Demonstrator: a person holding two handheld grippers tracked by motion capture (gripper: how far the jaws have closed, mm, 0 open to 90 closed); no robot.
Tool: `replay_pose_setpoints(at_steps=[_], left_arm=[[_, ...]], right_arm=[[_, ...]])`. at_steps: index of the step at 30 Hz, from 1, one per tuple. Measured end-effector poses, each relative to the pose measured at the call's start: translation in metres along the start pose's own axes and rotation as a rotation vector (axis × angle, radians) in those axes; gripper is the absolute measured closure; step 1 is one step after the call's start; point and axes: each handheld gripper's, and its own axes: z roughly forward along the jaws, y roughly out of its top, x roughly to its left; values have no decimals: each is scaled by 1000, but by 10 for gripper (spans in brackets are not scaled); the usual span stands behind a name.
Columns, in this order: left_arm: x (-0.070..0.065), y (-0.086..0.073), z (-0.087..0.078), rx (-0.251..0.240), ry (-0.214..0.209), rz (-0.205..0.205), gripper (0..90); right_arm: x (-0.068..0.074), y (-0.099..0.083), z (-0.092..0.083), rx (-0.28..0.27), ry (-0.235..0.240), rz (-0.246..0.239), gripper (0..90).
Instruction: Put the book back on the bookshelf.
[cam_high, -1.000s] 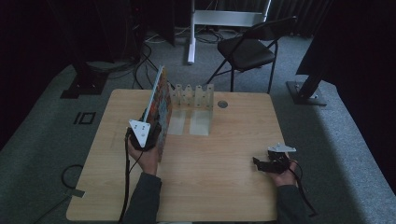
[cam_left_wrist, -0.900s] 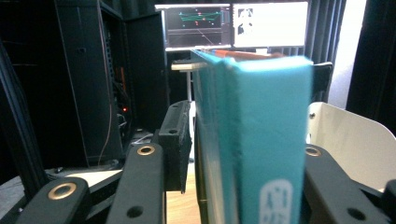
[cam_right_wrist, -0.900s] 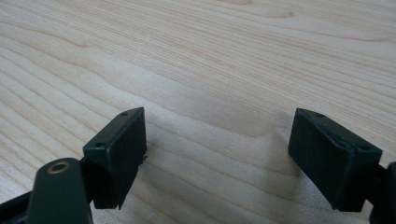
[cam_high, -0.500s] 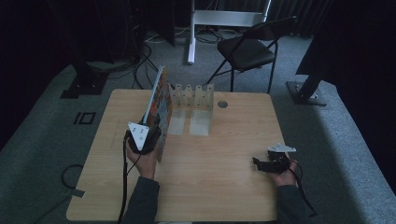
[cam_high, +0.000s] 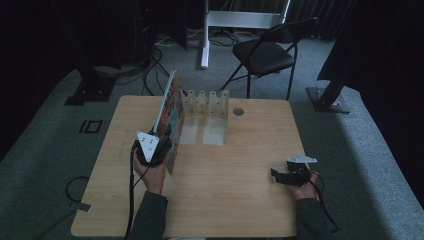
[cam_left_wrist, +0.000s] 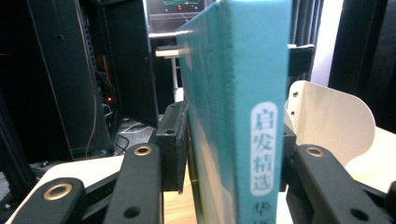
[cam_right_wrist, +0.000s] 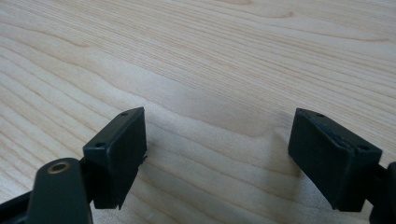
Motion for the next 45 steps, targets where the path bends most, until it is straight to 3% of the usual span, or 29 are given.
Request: replay_pose_setpoints(at_steps=[19,27,45], left_arm=[[6,-5,-7,91,-77,59,598],[6,-8,-13,105,-103,74,593],[3,-23,-24,137,-108,92,584]], right_arm=[[0,0,0,0,0,0,189],[0,0,0,0,0,0,189],[0,0,0,0,0,0,189]])
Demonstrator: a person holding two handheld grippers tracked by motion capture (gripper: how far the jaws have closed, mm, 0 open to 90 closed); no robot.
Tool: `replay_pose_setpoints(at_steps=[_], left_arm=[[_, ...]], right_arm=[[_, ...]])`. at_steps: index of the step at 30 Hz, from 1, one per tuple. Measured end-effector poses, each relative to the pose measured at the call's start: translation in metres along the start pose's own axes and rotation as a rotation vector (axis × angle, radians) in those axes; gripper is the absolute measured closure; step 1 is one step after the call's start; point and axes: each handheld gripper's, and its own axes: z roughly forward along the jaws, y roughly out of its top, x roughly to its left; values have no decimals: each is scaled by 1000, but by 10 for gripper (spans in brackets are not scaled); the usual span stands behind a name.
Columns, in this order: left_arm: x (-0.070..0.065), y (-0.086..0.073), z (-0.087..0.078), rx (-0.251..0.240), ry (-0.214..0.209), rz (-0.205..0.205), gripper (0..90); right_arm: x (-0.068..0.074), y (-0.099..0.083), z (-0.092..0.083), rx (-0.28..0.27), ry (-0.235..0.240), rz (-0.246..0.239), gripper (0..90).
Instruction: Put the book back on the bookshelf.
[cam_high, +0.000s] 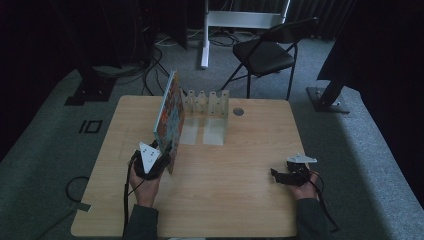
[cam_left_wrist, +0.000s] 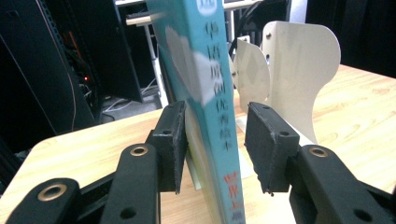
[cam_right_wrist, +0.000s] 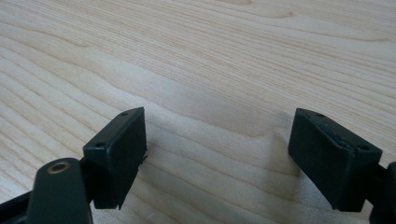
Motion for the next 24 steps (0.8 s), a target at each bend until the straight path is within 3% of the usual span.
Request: replay_pose_setpoints(at_steps=[14,24], left_arm=[[1,-10,-9,13,6,-4,585],[1,-19,-13,48,-1,-7,584]], right_arm=[[0,0,0,0,0,0,189],[0,0,0,0,0,0,189]])
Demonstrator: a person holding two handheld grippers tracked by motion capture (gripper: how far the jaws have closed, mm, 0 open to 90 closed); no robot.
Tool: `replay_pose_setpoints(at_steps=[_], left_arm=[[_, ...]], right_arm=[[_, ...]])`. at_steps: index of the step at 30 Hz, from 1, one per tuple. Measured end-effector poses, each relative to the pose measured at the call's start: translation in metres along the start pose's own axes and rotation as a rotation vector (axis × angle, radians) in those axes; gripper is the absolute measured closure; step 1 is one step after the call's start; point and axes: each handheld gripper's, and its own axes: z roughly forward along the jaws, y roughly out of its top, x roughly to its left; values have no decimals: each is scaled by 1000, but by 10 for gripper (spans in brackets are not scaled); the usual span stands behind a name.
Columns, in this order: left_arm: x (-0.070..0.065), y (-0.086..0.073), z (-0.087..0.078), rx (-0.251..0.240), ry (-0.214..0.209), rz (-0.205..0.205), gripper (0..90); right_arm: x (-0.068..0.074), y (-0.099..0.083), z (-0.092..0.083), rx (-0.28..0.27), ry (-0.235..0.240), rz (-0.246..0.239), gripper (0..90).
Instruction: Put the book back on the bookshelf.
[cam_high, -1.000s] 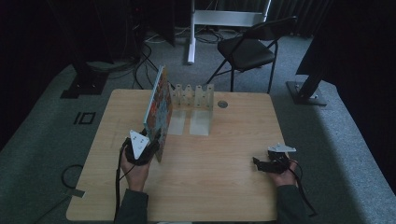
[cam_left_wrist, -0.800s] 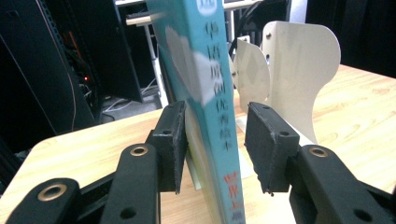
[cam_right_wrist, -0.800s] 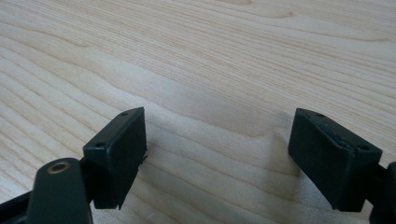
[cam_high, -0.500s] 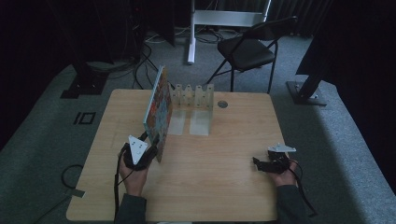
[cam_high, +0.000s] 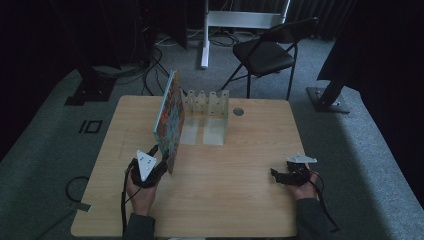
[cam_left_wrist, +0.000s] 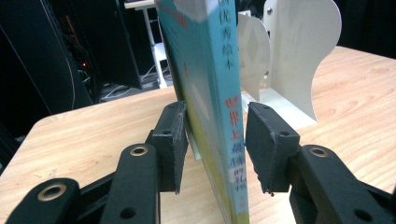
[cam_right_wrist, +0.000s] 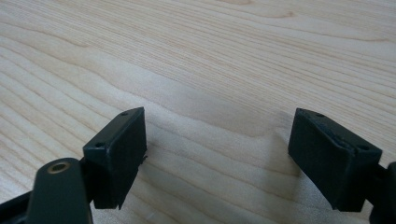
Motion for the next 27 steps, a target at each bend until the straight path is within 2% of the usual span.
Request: replay_pose_setpoints(at_steps=[18,27], left_arm=[[-6,-19,-10,68,-46,5,580],[-7,-26,-15,69,-63,1,582]], right_arm=[[0,0,0,0,0,-1,189],[0,0,0,0,0,0,189]])
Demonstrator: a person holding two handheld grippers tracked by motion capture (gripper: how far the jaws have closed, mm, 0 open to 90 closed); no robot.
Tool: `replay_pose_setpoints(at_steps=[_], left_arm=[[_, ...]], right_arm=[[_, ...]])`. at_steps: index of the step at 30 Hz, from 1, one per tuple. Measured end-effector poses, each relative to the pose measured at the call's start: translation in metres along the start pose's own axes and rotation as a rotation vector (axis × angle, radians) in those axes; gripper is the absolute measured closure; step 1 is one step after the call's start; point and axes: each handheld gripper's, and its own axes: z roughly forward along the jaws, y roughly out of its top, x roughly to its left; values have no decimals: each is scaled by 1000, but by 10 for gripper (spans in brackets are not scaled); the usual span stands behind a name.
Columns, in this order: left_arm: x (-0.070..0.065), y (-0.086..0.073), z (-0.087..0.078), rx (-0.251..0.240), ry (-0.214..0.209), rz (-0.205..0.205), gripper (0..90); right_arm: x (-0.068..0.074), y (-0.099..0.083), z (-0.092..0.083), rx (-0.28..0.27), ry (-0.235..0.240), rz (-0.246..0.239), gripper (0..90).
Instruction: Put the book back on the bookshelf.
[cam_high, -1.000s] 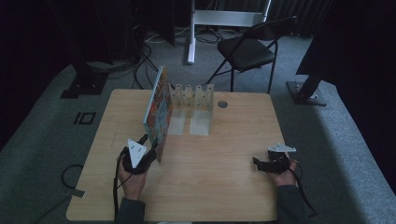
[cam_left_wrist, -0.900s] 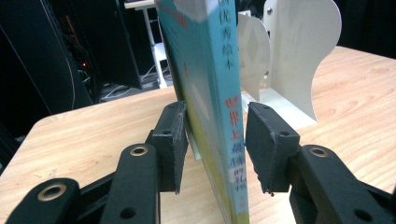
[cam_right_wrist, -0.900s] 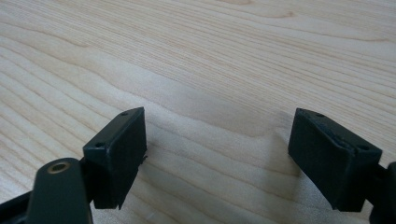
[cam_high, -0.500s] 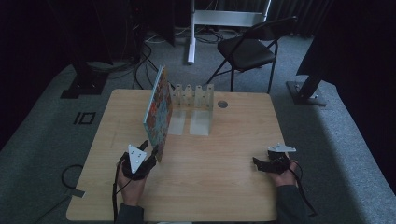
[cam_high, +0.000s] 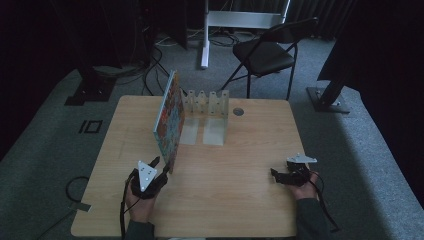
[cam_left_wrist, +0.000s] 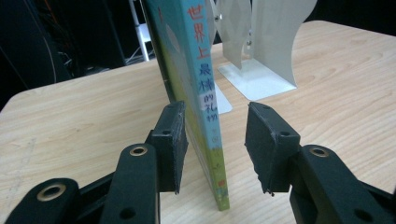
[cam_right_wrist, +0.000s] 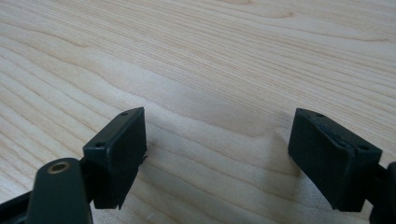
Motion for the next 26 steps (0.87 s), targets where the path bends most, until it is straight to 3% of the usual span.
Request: replay_pose_setpoints(at_steps=[14,26], left_arm=[[-9,-17,3,57,-57,13,594],[-25,-29,4,88,-123,28,591]], right_arm=[[0,0,0,0,0,0,189],[0,0,0,-1,0,1,189]])
